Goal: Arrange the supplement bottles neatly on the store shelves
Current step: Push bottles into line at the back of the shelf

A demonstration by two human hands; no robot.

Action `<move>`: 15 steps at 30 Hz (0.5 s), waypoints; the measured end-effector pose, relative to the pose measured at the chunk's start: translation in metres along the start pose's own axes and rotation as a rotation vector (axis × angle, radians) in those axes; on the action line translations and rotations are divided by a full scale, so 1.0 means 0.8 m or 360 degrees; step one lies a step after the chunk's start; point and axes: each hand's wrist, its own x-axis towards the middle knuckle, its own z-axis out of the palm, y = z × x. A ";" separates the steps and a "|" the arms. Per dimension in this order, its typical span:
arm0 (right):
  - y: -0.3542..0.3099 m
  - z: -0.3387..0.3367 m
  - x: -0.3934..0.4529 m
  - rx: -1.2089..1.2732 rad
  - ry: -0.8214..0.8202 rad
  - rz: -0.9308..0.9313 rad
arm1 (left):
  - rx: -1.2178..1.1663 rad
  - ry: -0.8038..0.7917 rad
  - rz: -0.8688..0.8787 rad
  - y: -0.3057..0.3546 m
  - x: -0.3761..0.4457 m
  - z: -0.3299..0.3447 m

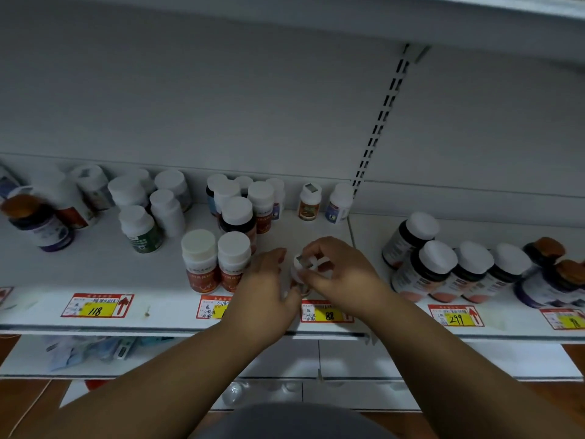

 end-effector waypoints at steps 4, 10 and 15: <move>0.000 -0.024 0.038 0.0104 0.0288 0.0093 | 0.0064 0.0166 0.0099 0.023 0.020 -0.007; 0.017 -0.036 0.166 -0.0555 0.0033 0.0041 | 0.0073 0.0183 0.0135 0.053 0.044 -0.007; 0.020 -0.016 0.191 -0.0926 -0.0022 0.0104 | 0.0136 0.0136 0.0164 0.050 0.052 -0.008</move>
